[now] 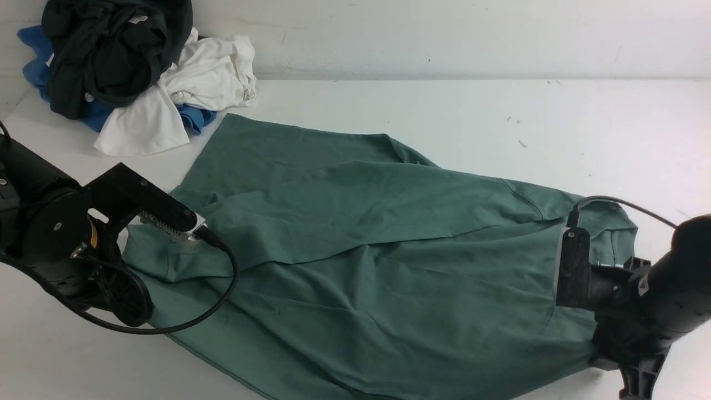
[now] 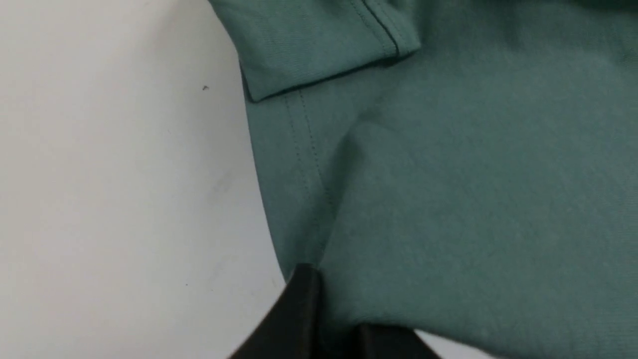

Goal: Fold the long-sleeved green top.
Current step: Use both arms simultaneously to clamp the lower edge of the clothing fabric, then use both arms to drag the lower edge of the fabric forward and fold it over the upper edge

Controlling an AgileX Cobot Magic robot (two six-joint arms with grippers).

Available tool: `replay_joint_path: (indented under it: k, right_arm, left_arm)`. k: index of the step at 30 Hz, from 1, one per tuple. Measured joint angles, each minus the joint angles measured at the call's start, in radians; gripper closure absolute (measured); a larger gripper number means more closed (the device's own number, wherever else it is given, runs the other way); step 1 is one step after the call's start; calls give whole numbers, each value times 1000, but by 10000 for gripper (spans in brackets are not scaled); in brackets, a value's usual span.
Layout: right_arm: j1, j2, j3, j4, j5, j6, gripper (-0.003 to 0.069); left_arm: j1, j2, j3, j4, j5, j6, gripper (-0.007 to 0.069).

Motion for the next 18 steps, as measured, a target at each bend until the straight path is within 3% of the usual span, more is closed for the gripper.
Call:
replay_joint_path:
  k: [2, 4, 9, 12, 14, 18]
  right_arm:
    - [0, 0, 0, -1, -16, 20, 615]
    - [0, 0, 0, -7, -23, 41, 653]
    - [0, -33, -12, -56, 31, 139, 662]
    - [-4, -103, -45, -106, 127, 246, 662]
    - [-33, -169, -90, -145, 194, 334, 662]
    - [-134, -204, -211, -138, 177, 461, 662]
  left_arm:
    - [0, -8, 0, -22, 1, 0, 600]
    - [0, -18, 0, -42, 12, 0, 600]
    - [0, -52, -20, -102, 92, 0, 600]
    - [0, -88, -67, -172, 189, 60, 600]
    - [3, -111, -144, -245, 262, 125, 600]
    - [35, -83, -285, -338, 249, 166, 600]
